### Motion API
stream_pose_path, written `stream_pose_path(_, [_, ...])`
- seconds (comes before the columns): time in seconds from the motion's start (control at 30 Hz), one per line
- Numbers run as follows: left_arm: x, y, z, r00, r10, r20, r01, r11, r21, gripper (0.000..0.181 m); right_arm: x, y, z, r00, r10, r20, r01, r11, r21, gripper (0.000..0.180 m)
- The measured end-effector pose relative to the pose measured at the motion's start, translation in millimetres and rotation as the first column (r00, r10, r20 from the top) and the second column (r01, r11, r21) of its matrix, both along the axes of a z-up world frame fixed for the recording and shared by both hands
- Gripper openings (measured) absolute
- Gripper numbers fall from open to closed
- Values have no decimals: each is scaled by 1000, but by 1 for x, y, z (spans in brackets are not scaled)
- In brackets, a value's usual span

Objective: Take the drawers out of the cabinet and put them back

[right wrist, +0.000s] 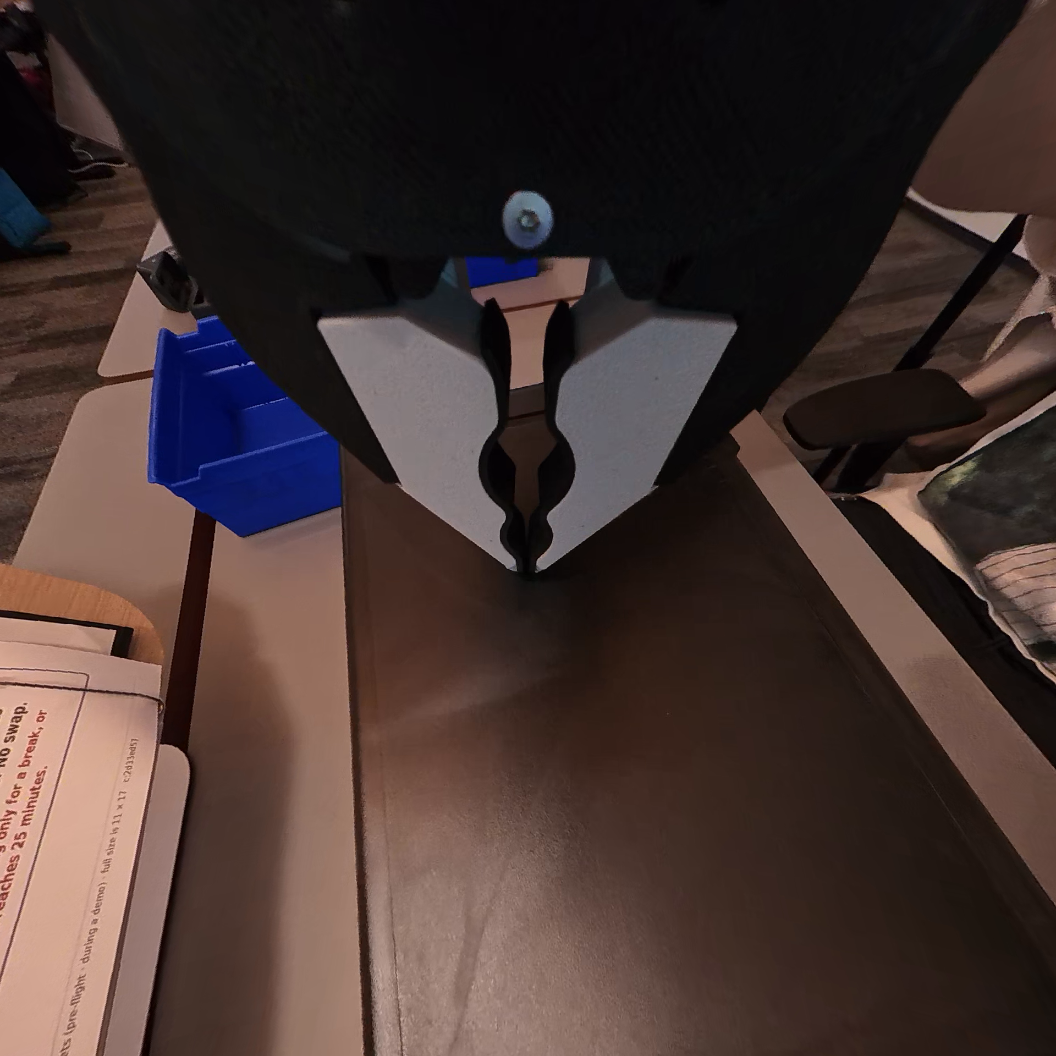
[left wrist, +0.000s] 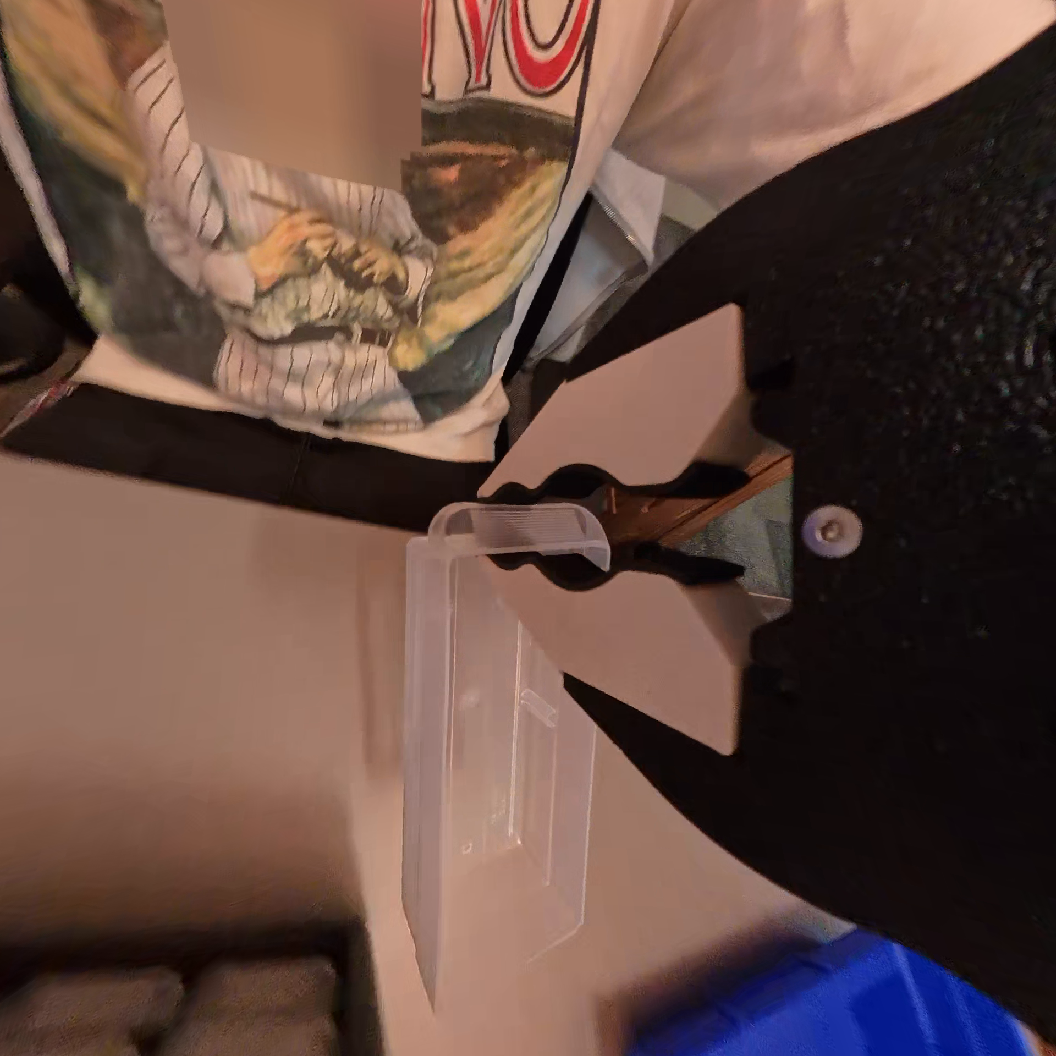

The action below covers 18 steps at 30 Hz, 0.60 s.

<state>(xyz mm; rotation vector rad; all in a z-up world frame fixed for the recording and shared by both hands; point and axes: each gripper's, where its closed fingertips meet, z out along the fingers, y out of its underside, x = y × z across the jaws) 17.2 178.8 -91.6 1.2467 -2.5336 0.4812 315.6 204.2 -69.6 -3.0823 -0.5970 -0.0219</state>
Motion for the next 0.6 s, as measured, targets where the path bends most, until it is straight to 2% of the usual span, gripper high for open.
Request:
stream_pose_path(0.17, [-7, -69, -11, 972, -234, -36, 232, 971, -57, 10, 0, 0, 0, 1000, 11, 15, -11, 1000, -12, 0])
stream_pose_path(0.33, [9, -117, -17, 901, -433, -33, 430, 900, -69, 10, 0, 0, 0, 1000, 4, -26, -5, 1000, -10, 0])
stream_pose_path(0.6, [71, -147, -51, 851, -523, -50, 523, 852, -30, 11, 0, 0, 0, 999, 30, -21, -31, 999, -14, 0])
